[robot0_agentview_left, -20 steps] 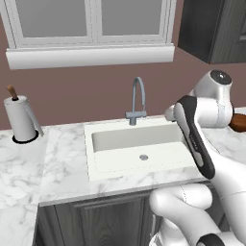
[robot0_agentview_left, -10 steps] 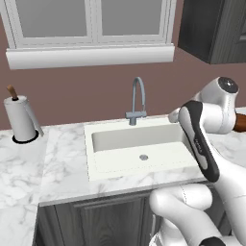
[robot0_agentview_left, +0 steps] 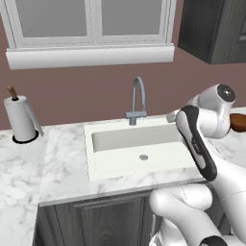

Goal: Rinse each bowl for a few seconds and place them down in the sink or on the counter.

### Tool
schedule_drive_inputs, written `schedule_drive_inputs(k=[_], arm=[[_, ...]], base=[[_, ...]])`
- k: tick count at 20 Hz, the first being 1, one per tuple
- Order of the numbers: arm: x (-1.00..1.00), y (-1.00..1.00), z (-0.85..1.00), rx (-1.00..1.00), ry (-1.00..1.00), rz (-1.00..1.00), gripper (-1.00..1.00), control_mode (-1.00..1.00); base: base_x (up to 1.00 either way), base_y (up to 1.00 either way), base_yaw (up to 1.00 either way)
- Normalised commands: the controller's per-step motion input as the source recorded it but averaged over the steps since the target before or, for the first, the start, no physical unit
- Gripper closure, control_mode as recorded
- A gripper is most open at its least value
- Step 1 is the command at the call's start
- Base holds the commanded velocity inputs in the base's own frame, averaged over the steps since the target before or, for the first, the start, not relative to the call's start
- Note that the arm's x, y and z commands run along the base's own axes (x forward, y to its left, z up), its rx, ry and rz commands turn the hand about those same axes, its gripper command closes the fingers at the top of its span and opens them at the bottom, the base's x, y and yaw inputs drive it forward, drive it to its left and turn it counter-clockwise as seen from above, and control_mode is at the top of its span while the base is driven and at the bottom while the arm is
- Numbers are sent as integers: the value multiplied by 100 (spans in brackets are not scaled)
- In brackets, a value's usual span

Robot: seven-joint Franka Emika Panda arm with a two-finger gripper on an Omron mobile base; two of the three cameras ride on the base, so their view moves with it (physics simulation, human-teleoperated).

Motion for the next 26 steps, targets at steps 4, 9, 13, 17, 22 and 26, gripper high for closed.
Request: schedule_drive_inputs(k=[4,9,13,17,22,26], arm=[[32,0,-10,0,-9,1,-100,-100],[38,-1,-9,0,-5,2,-100,-100],[35,-7,-5,0,-4,3,-100,-100],[25,-23,-3,1,-2,6,-100,-100],[22,-26,-10,3,-4,13,-100,-100],[20,-11,-14,0,-9,10,-100,-100]], base=[[0,0,0],[0,0,0],[0,0,0],[0,0,0],[0,0,0],[0,0,0]])
